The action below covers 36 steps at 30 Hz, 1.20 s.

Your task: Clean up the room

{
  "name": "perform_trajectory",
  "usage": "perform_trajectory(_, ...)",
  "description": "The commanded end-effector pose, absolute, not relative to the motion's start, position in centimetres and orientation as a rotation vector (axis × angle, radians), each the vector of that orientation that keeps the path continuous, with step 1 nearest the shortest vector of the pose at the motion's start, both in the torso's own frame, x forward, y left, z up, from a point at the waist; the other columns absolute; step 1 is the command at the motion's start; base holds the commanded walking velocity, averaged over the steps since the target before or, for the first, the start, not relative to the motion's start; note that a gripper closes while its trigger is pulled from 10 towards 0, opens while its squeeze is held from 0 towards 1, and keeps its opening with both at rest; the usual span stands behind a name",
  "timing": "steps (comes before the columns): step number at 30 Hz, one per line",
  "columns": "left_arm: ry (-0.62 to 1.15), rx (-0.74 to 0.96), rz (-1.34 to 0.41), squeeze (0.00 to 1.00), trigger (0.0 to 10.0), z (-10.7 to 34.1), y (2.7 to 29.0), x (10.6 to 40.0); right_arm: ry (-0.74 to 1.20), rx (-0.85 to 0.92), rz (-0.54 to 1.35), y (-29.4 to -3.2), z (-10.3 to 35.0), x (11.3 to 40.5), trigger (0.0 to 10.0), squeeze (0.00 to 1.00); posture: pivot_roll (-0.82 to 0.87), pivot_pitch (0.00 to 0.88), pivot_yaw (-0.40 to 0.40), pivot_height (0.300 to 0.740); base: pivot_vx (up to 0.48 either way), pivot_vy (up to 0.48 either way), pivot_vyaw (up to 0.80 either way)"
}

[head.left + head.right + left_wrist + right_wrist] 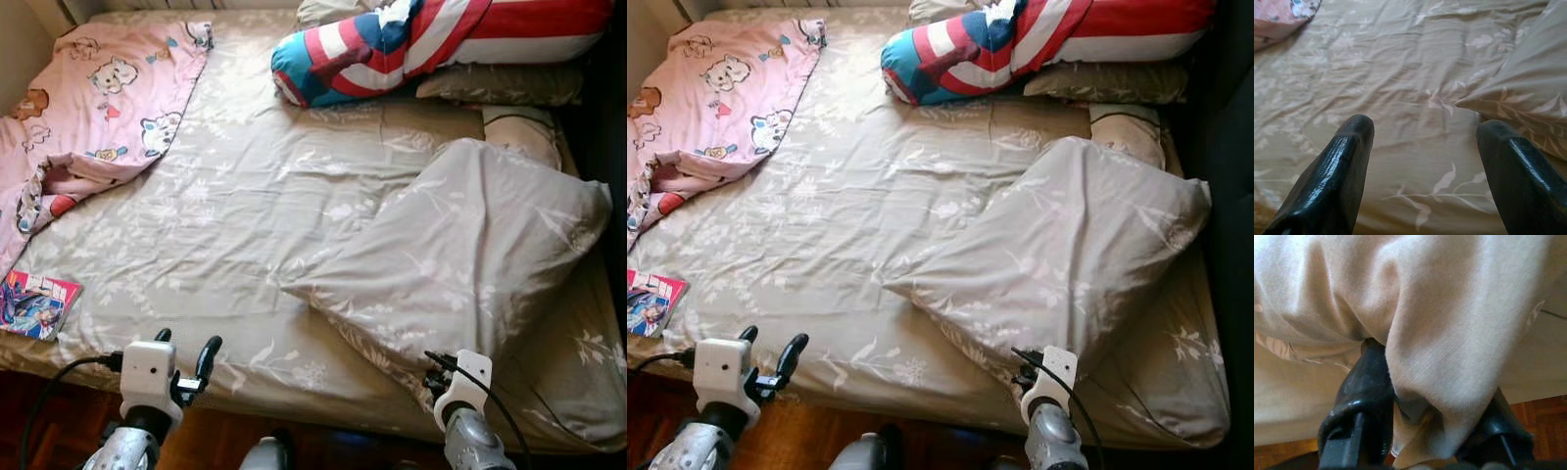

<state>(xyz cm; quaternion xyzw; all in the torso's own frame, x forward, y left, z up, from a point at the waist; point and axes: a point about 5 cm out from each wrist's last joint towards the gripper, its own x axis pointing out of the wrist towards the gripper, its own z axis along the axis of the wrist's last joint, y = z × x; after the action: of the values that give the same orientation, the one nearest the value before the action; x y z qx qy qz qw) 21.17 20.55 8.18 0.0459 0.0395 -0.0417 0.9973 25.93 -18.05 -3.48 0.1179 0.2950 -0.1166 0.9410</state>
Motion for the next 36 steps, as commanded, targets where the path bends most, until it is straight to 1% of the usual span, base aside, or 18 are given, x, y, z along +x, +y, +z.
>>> perform_trajectory(1, 0.104, 0.112, -0.076, 0.0, 10.0, 7.4, 20.8, 21.0, 0.534, 0.223, -0.256, -18.5, -2.6, 26.7, 0.0, 0.0, 0.11, 0.2, 0.058, 0.74, 0.0, 0.0, 0.0)
perform_trajectory(7, 0.091, 0.098, -0.073, 0.0, 10.0, 7.0, 20.3, 22.2, 0.495, 0.156, -0.41, -21.7, -2.2, 26.1, 0.0, 0.0, 0.06, 0.175, 0.04, 0.74, 0.0, 0.0, 0.0)
perform_trajectory(9, 0.091, 0.095, -0.075, 0.0, 10.0, 6.7, 20.2, 22.5, 0.482, 0.156, -0.565, -24.5, -1.8, 25.5, 0.0, 0.0, 0.04, 0.166, 0.032, 0.74, 0.0, 0.0, 0.0)
perform_trajectory(10, 0.091, 0.095, -0.075, 0.0, 10.0, 6.7, 20.2, 22.5, 0.482, 0.156, -0.565, -24.5, -1.8, 25.5, 0.0, 0.0, 0.04, 0.166, 0.032, 0.74, 0.0, 0.0, 0.0)
perform_trajectory(11, 0.091, 0.094, -0.075, 0.0, 10.0, 6.5, 20.1, 22.9, 0.467, 0.128, -0.673, -27.0, -1.1, 25.1, 0.0, 0.0, 0.02, 0.16, 0.028, 0.74, 0.0, 0.0, 0.0)
perform_trajectory(12, 0.091, 0.094, -0.075, 0.0, 10.0, 6.5, 20.1, 22.9, 0.467, 0.128, -0.673, -27.0, -1.1, 25.1, 0.0, 0.0, 0.02, 0.16, 0.028, 0.74, 0.0, 0.0, 0.0)
perform_trajectory(13, 0.089, 0.093, -0.071, 0.0, 10.0, 6.4, 20.3, 23.0, 0.438, 0.067, -0.747, -29.1, 0.0, 25.0, 0.0, 0.0, 0.02, 0.156, 0.027, 0.74, 0.0, 0.0, 0.0)
perform_trajectory(14, 0.089, 0.093, -0.071, 0.0, 10.0, 6.4, 20.3, 23.0, 0.438, 0.067, -0.747, -29.1, 0.0, 25.0, 0.0, 0.0, 0.02, 0.156, 0.027, 0.74, 0.0, 0.0, 0.0)
perform_trajectory(15, 0.089, 0.093, -0.068, 0.0, 10.0, 6.3, 20.4, 23.1, 0.407, 0.013, -0.812, -31.1, 1.1, 24.9, 0.0, 0.0, 0.02, 0.155, 0.027, 0.74, 0.0, 0.0, 0.0)
perform_trajectory(18, 0.089, 0.094, -0.068, 0.0, 10.0, 6.2, 20.5, 23.1, 0.384, -0.015, -0.854, -32.2, 2.0, 24.9, 0.0, 0.0, 0.01, 0.153, 0.028, 0.74, 0.0, 0.0, 0.0)
perform_trajectory(19, 0.091, 0.095, -0.069, 0.0, 10.0, 6.1, 20.6, 23.2, 0.337, -0.074, -0.918, -34.0, 3.7, 25.1, 0.0, 0.0, 0.0, 0.152, 0.031, 0.74, 0.0, 0.0, 0.0)
perform_trajectory(20, 0.091, 0.095, -0.069, 0.0, 10.0, 6.1, 20.6, 23.2, 0.337, -0.074, -0.918, -34.0, 3.7, 25.1, 0.0, 0.0, 0.0, 0.152, 0.031, 0.74, 0.0, 0.0, 0.0)
perform_trajectory(23, 0.092, 0.096, -0.071, 0.0, 10.0, 6.0, 20.6, 23.2, 0.302, -0.122, -0.988, -35.4, 5.0, 25.0, 0.0, 0.0, 0.0, 0.152, 0.035, 0.74, 0.0, 0.0, 0.0)
perform_trajectory(26, 0.092, 0.096, -0.076, 0.0, 10.0, 5.9, 20.6, 23.2, 0.253, -0.189, -1.129, -37.6, 6.9, 24.3, 0.0, 0.0, -0.01, 0.154, 0.039, 0.74, 0.0, 0.0, 0.0)
perform_trajectory(28, 0.088, 0.098, -0.081, 0.0, 10.0, 5.7, 20.6, 23.2, 0.248, -0.228, -1.193, -38.3, 7.3, 23.6, 0.0, 0.0, -0.01, 0.154, 0.04, 0.74, 0.0, 0.0, 0.0)
perform_trajectory(34, 0.092, 0.101, -0.085, 0.0, 10.0, 5.5, 20.7, 23.3, 0.27, -0.258, -1.251, -38.5, 6.9, 22.6, 0.0, 0.0, 0.0, 0.155, 0.046, 0.74, 0.0, 0.0, 0.0)
perform_trajectory(35, 0.094, 0.102, -0.086, 0.0, 10.0, 5.4, 20.7, 23.3, 0.273, -0.253, -1.248, -38.5, 6.8, 22.6, 4.7, 0.0, 0.0, 0.155, 0.046, 0.74, 0.0, 0.0, 0.0)
perform_trajectory(36, 0.095, 0.103, -0.087, 0.0, 10.0, 5.3, 20.8, 23.3, 0.274, -0.248, -1.246, -38.4, 6.8, 22.6, 4.7, 0.0, 0.0, 0.156, 0.047, 0.74, 0.0, 0.0, 0.0)
